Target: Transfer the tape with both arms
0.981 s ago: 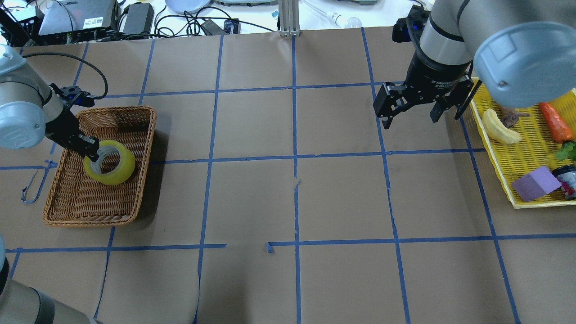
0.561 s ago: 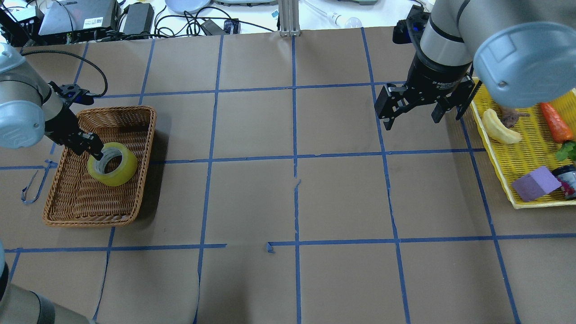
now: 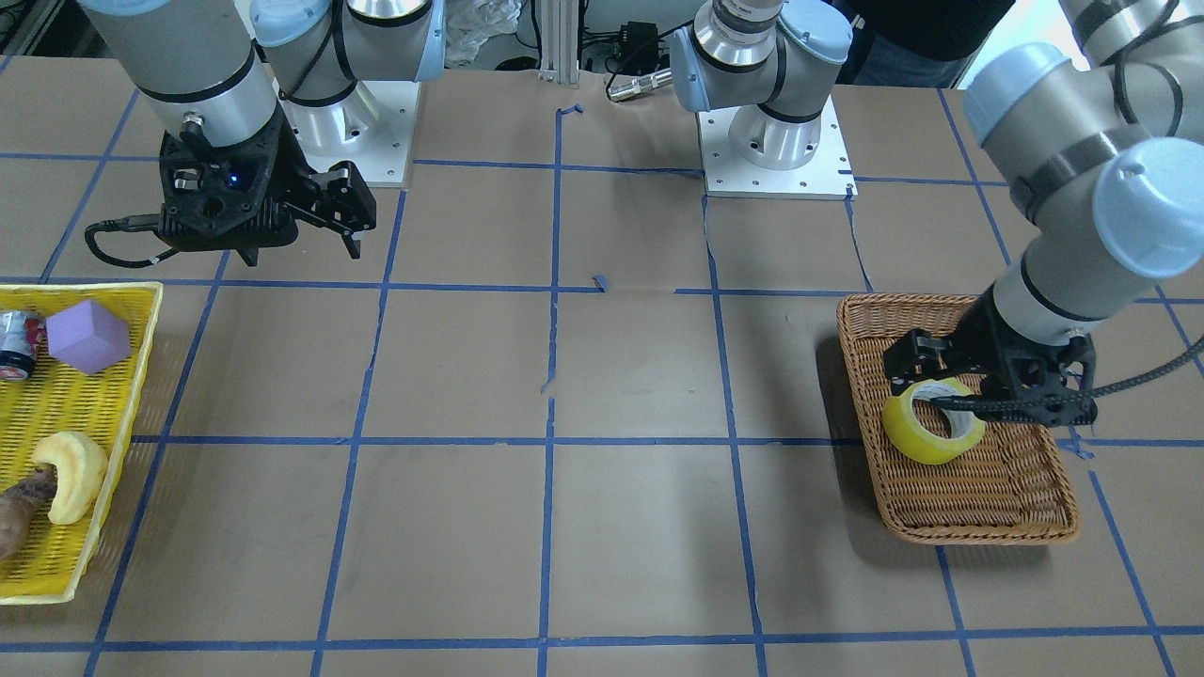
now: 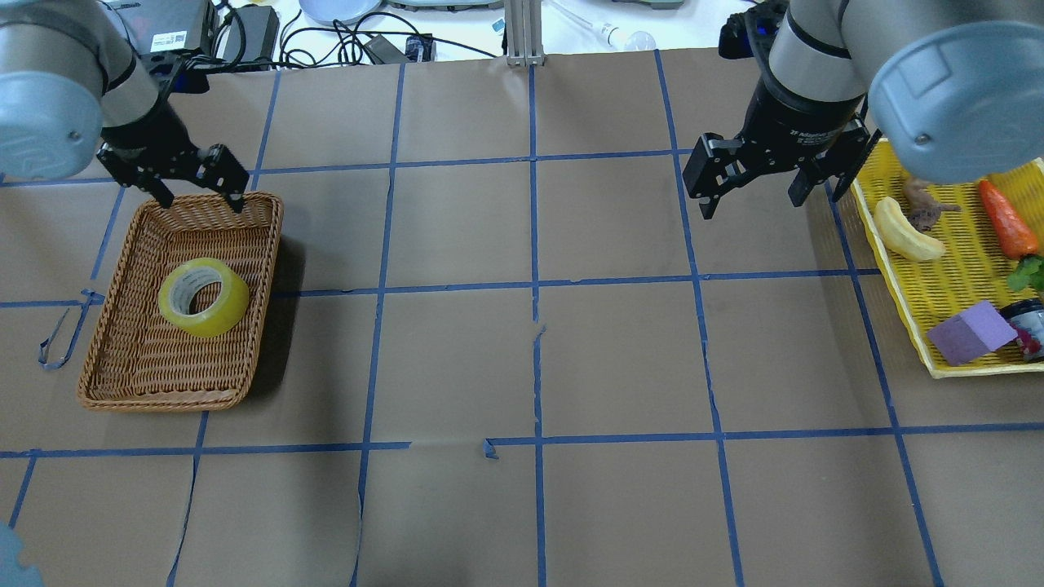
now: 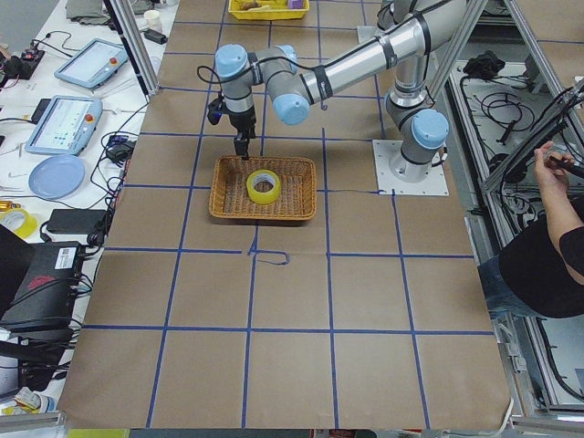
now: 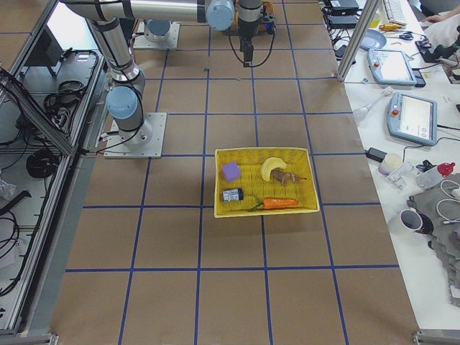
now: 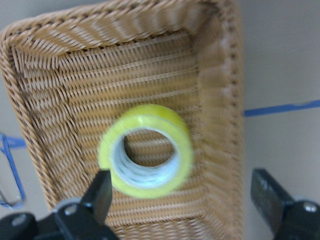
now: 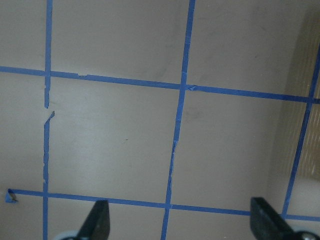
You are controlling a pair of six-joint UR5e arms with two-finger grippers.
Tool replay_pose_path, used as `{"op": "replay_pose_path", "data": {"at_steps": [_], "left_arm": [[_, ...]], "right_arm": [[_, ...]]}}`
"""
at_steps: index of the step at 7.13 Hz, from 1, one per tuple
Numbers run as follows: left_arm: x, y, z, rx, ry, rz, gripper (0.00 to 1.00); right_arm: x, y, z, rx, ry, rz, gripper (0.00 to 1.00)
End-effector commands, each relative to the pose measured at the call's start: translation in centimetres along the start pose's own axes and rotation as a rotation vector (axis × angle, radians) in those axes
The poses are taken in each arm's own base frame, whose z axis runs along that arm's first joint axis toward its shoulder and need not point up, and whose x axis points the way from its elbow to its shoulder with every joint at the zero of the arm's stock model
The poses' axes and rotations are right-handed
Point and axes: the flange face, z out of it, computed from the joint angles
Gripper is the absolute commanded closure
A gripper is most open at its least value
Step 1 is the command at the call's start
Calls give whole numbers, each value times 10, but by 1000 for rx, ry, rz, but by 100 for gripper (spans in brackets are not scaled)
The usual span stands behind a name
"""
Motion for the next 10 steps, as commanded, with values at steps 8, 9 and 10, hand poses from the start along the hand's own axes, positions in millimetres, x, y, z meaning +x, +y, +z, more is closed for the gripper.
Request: {"op": "replay_pose_path", "data": {"at_steps": [8,9,10], "left_arm": [[160,85,-98,110,95,5,0],[160,85,-98,109,95,6,0],[161,86,-97,106,95,7,0]], "right_arm": [[3,2,-17,20,40,-3,0],[2,2,-17,20,41,-5,0],[3,2,-16,16,41,-3,0]]}}
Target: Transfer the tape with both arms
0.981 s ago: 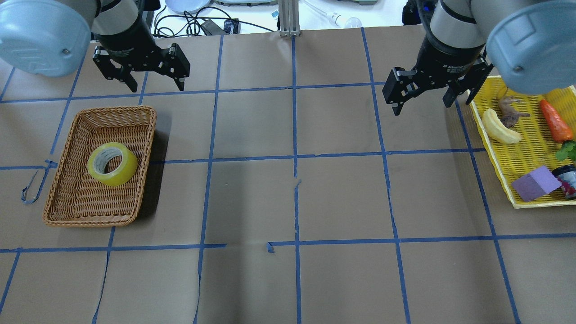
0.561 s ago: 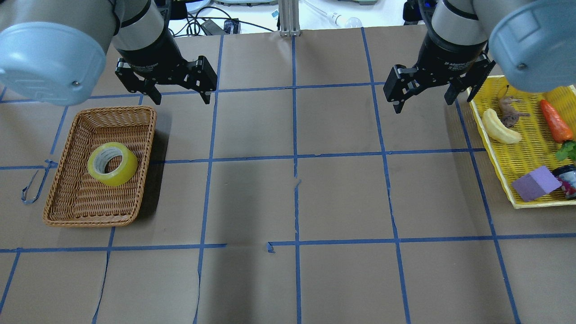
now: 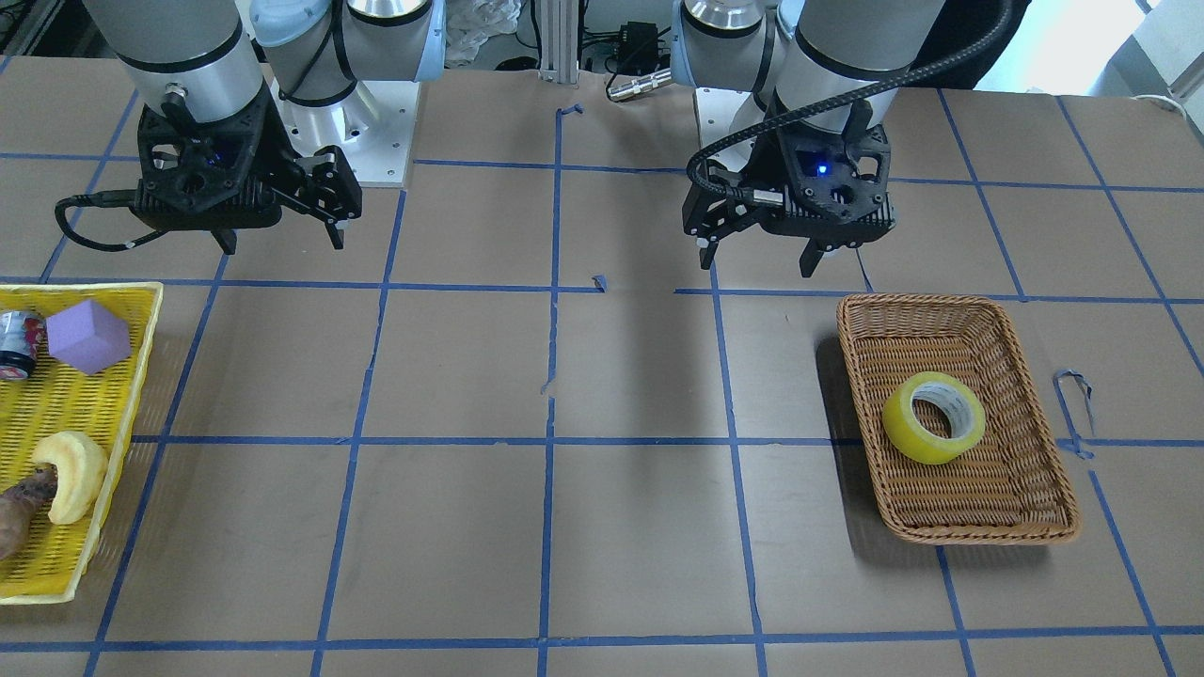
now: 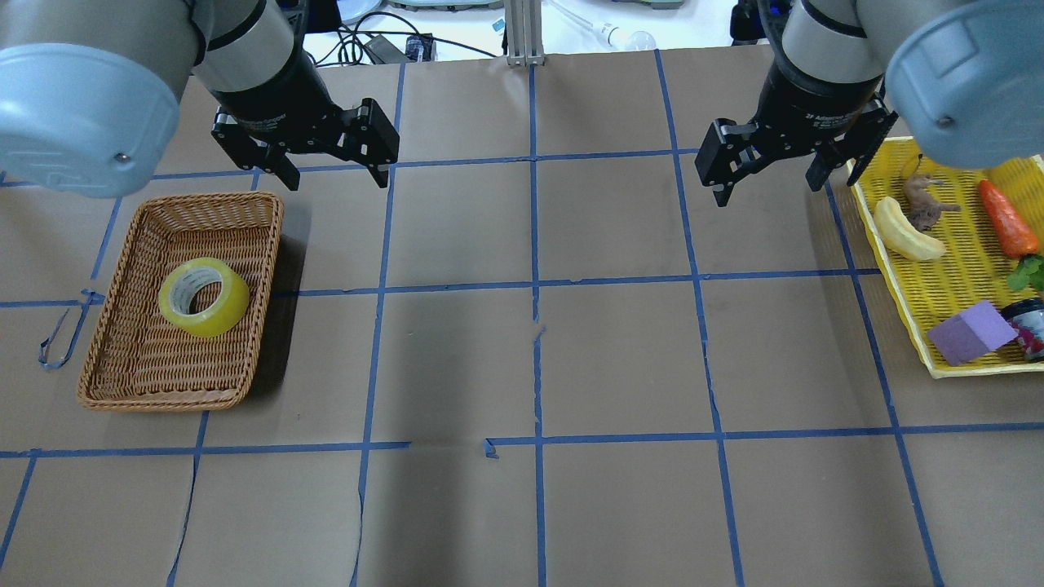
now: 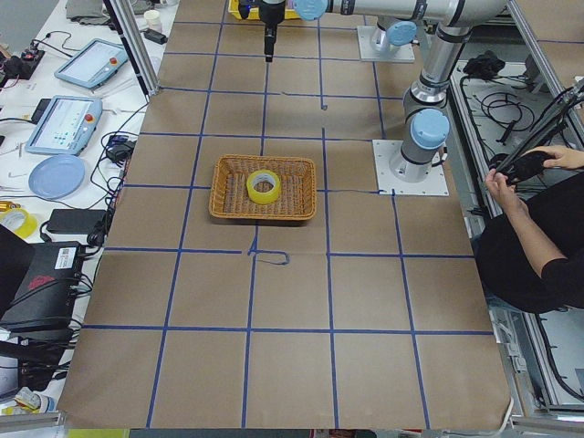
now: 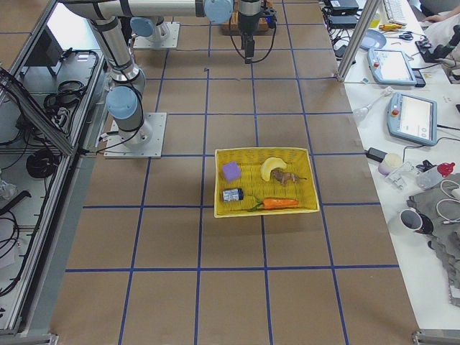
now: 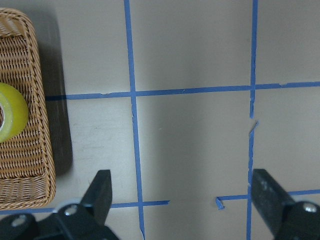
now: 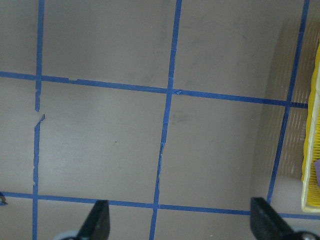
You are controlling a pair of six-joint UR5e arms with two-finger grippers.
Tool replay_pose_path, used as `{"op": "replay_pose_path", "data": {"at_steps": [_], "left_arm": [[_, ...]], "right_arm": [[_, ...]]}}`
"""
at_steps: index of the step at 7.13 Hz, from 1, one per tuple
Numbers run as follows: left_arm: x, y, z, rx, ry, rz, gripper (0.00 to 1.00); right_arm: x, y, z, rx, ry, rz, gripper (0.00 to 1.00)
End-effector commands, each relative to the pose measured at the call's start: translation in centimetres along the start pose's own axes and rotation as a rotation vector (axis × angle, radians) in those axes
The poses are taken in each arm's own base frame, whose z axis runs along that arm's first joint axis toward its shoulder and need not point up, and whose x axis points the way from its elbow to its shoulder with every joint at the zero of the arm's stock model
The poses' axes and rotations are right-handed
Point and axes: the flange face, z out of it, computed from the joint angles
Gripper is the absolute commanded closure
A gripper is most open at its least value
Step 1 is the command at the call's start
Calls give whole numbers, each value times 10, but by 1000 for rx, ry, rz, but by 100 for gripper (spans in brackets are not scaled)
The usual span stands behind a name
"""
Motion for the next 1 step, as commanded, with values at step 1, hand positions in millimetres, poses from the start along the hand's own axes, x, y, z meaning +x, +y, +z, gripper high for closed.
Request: {"op": "replay_pose_path", "data": {"at_steps": [1], "left_arm": [[1,1,0,-2,-2,2,0]], "right_arm": [[-1,1,2,-5,0,-1,0]]}}
